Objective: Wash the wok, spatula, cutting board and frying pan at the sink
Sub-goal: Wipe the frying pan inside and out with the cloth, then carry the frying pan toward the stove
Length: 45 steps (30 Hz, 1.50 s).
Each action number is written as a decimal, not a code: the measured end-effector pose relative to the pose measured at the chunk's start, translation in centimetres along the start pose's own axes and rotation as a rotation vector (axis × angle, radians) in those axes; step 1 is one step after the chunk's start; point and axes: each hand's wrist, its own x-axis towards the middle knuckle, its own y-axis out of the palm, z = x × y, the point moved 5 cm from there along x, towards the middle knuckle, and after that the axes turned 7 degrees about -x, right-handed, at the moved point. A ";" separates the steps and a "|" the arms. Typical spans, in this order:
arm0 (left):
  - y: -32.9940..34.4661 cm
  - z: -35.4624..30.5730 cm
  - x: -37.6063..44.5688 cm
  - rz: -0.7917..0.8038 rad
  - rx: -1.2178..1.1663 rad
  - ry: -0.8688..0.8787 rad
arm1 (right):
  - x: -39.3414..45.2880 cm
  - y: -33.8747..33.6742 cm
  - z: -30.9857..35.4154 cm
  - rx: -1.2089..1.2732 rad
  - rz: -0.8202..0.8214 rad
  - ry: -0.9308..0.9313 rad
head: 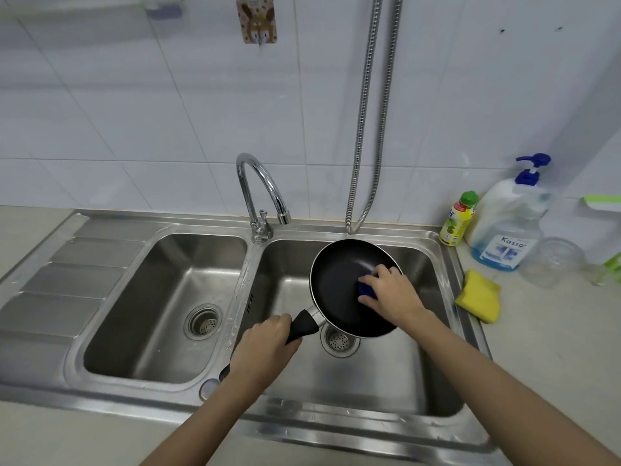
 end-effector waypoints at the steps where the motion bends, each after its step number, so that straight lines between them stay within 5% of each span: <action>1: 0.3 -0.2 0.2 0.006 -0.021 -0.011 | -0.5 0.2 0.3 0.063 0.046 0.009; 6: 1.3 -0.8 1.0 0.012 -0.083 -0.077 | -3.7 0.5 1.9 0.601 0.119 -0.017; 15: 1.7 0.9 2.5 0.044 -0.149 -0.112 | -8.6 -0.2 -9.7 0.474 -0.380 0.505; 20: 2.0 -0.4 3.5 0.094 -0.272 -0.093 | -13.6 3.7 -16.2 0.404 -0.247 0.862; 23: 2.5 -1.6 3.8 0.109 -0.282 -0.027 | -15.3 4.9 -16.5 0.333 -0.157 0.914; 28: 3.2 -4.0 3.9 0.140 -0.278 0.080 | -15.5 1.1 -11.9 0.476 -0.419 0.852; 31: 3.3 -5.3 4.1 0.144 -0.274 0.128 | -15.5 -0.6 -8.8 0.709 -0.359 0.847; 36: 2.2 -7.8 4.1 0.132 -0.245 0.236 | -18.3 -0.9 -9.0 0.665 -0.259 1.015; 38: 2.1 -9.2 3.7 0.250 -0.347 0.247 | -20.0 -1.5 -9.2 0.682 -0.331 1.052; 42: 2.8 -13.0 1.1 0.849 -0.919 0.046 | -23.9 -3.8 -9.7 0.613 -0.432 1.169; 45: 3.6 -16.4 -0.2 1.000 -0.915 0.060 | -28.1 -4.2 -10.8 0.558 -0.379 1.264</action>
